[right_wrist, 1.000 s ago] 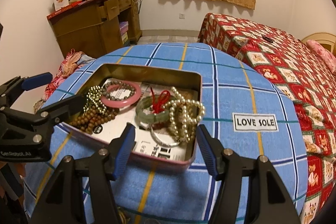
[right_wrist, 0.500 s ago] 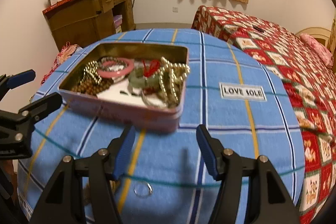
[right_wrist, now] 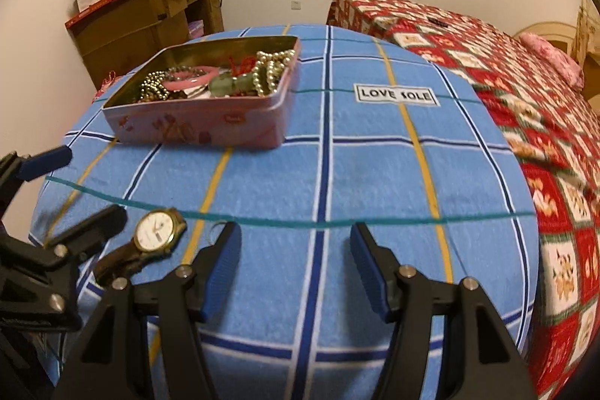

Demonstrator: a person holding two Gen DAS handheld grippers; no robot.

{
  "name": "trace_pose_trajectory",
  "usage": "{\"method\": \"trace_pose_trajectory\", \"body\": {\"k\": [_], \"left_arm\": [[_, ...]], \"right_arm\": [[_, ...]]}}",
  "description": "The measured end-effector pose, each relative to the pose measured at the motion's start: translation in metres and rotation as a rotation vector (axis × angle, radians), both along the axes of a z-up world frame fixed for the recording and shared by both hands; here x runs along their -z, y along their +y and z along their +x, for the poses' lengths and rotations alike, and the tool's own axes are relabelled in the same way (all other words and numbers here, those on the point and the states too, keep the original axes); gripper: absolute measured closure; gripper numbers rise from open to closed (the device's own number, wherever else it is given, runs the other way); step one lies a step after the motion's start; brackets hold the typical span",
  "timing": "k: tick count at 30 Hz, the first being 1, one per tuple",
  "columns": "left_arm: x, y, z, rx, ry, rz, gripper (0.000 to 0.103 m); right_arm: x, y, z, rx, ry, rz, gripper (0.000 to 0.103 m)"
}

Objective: Organize jewelry
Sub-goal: 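Move the left gripper to the brown-strapped watch while the right moves to the silver ring, then grasp the watch by its strap with the left gripper while the right grasps the silver ring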

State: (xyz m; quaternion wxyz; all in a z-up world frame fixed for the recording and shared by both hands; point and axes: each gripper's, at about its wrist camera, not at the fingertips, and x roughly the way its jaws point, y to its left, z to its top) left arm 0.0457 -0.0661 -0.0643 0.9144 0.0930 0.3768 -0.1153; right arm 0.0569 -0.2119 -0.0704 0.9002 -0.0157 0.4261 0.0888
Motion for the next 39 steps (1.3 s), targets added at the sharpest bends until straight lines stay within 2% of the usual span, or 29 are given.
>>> {"method": "trace_pose_trajectory", "body": {"k": [8, 14, 20, 23, 26, 28, 32, 35, 36, 37, 38, 39], "left_arm": [[0.014, -0.019, 0.002, 0.023, 0.032, 0.049, 0.001], [0.023, -0.016, 0.005, 0.017, 0.071, 0.094, 0.001], [0.027, 0.022, 0.015, -0.068, 0.1, 0.054, 0.001], [0.027, 0.032, 0.016, -0.068, 0.113, 0.019, 0.003], [0.025, 0.027, 0.011, -0.022, 0.106, -0.012, 0.009], [0.025, 0.02, 0.009, 0.018, 0.11, -0.017, 0.021], [0.026, 0.015, 0.016, 0.052, 0.13, -0.039, 0.026], [0.024, 0.01, 0.015, 0.086, 0.128, -0.047, 0.045], [0.023, 0.009, 0.015, 0.092, 0.125, -0.046, 0.056], [0.022, 0.006, 0.013, 0.104, 0.123, -0.049, 0.067], [0.022, 0.005, 0.013, 0.112, 0.121, -0.048, 0.071], [0.022, 0.004, 0.011, 0.12, 0.121, -0.049, 0.076]], "right_arm": [[0.003, -0.004, -0.004, 0.014, -0.004, 0.019, 0.04], [0.005, -0.003, -0.007, 0.012, -0.006, 0.029, 0.04], [0.001, 0.005, -0.01, -0.015, -0.012, 0.043, 0.04], [0.001, 0.013, -0.01, -0.04, -0.011, 0.044, 0.04], [0.002, 0.023, -0.009, -0.067, -0.007, 0.037, 0.04], [0.003, 0.027, -0.008, -0.076, -0.004, 0.029, 0.04], [0.005, 0.028, -0.005, -0.074, 0.01, 0.033, 0.043], [0.008, 0.029, -0.001, -0.081, 0.036, 0.036, 0.046], [0.008, 0.03, -0.001, -0.083, 0.036, 0.033, 0.047], [0.008, 0.031, 0.0, -0.084, 0.036, 0.032, 0.053], [0.008, 0.032, 0.0, -0.084, 0.036, 0.028, 0.06], [0.008, 0.033, 0.001, -0.084, 0.038, 0.018, 0.063]]}}
